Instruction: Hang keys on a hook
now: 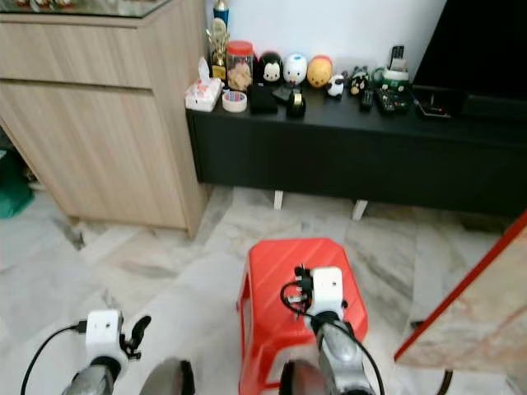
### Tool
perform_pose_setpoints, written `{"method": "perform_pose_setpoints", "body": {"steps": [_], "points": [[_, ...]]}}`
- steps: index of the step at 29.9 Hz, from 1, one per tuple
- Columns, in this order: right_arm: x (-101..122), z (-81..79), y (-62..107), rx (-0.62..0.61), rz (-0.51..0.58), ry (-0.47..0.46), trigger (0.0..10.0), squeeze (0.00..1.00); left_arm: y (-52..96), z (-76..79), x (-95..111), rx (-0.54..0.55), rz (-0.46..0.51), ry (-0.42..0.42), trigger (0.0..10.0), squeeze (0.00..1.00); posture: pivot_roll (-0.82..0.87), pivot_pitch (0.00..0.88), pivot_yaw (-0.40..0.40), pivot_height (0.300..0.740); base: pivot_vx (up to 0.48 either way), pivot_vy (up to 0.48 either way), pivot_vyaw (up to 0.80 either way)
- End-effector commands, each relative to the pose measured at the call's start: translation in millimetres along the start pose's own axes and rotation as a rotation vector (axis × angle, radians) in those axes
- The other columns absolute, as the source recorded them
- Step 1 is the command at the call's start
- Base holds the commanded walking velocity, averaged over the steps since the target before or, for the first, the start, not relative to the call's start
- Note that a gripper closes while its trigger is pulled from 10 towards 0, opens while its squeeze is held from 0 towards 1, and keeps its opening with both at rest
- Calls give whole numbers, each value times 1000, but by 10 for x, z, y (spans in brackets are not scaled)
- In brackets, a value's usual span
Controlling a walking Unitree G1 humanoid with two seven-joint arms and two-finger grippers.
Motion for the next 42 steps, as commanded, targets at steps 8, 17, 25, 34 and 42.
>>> {"method": "perform_pose_setpoints", "body": {"steps": [8,17,25,34,42], "points": [[52,35,-28,-16,10,-3,10000,0,26,44,-71,-3,-16,13,10000,0,91,0,-57,684,-151,0,0],[83,17,-49,-10,14,-3,10000,0,9,61,-21,-17,5,2,10000,0,91,0,-56,739,0,0,0],[209,-9,-126,15,30,-5,10000,0,-35,171,172,-72,78,-20,10000,0,93,0,-59,740,0,0,0],[318,-190,-233,214,-21,84,10000,0,-110,286,430,-132,151,-34,10000,0,90,0,-62,740,0,0,0],[235,-246,-230,444,-186,246,10000,0,-129,415,568,-243,164,-57,10000,0,85,0,-59,740,0,0,0]]}}
Point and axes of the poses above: a point about 5 cm out from each wrist's last joint towards the gripper, its own y axis pointing back from the gripper into the wrist, its own x axis along the axis of the wrist's last joint, z = x × y, the point moved 4 cm from there along -y, pointing out of the wrist towards the gripper, and after that the axes turned 4 degrees about y, right-handed, at the moved point
